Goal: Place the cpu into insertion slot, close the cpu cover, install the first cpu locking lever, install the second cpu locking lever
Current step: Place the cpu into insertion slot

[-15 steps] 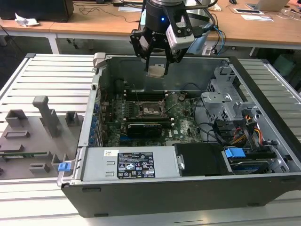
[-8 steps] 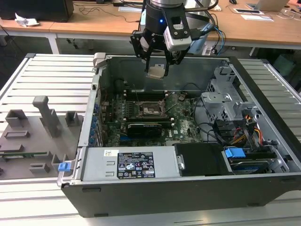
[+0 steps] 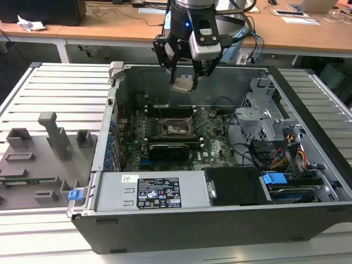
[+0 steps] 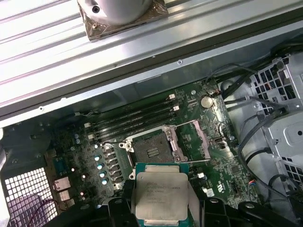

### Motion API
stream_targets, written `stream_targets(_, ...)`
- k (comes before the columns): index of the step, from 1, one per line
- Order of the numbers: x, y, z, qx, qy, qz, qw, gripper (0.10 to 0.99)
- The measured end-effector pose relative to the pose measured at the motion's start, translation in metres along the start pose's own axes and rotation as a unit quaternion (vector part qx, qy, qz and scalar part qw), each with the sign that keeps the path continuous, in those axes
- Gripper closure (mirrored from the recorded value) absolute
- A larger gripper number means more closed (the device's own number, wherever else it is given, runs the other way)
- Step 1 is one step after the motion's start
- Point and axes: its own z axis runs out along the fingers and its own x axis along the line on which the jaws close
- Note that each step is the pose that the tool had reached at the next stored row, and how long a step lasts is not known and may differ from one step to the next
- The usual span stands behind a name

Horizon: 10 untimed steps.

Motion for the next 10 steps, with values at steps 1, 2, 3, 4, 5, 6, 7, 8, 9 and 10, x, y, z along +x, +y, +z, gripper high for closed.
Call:
stream_targets(1, 0.0, 0.0, 0.0, -0.0001, -0.0004, 0.004, 1.0, 0.553)
stream_targets(2, 0.0, 0.0, 0.0, -0.0001, -0.0006, 0.007, 1.0, 0.553)
stream_targets(3, 0.0, 0.0, 0.0, -0.0001, -0.0008, 0.009, 1.0, 0.553)
stream_targets(4, 0.0, 0.0, 0.0, -0.0002, -0.001, 0.011, 0.9999, 0.553)
stream_targets(5, 0.0, 0.0, 0.0, -0.0003, -0.0013, 0.015, 0.9999, 0.553)
stream_targets(6, 0.0, 0.0, 0.0001, -0.0003, -0.0016, 0.018, 0.9998, 0.553)
stream_targets(7, 0.0, 0.0, 0.0, -0.0004, -0.0018, 0.021, 0.9998, 0.553)
stream_targets(8, 0.0, 0.0, 0.0001, -0.0004, -0.002, 0.023, 0.9997, 0.553)
stream_targets(9, 0.0, 0.0, 0.0001, -0.0005, -0.0022, 0.026, 0.9997, 0.553)
stream_targets(10, 0.0, 0.0, 0.0001, -0.0005, -0.0024, 0.028, 0.9996, 0.553)
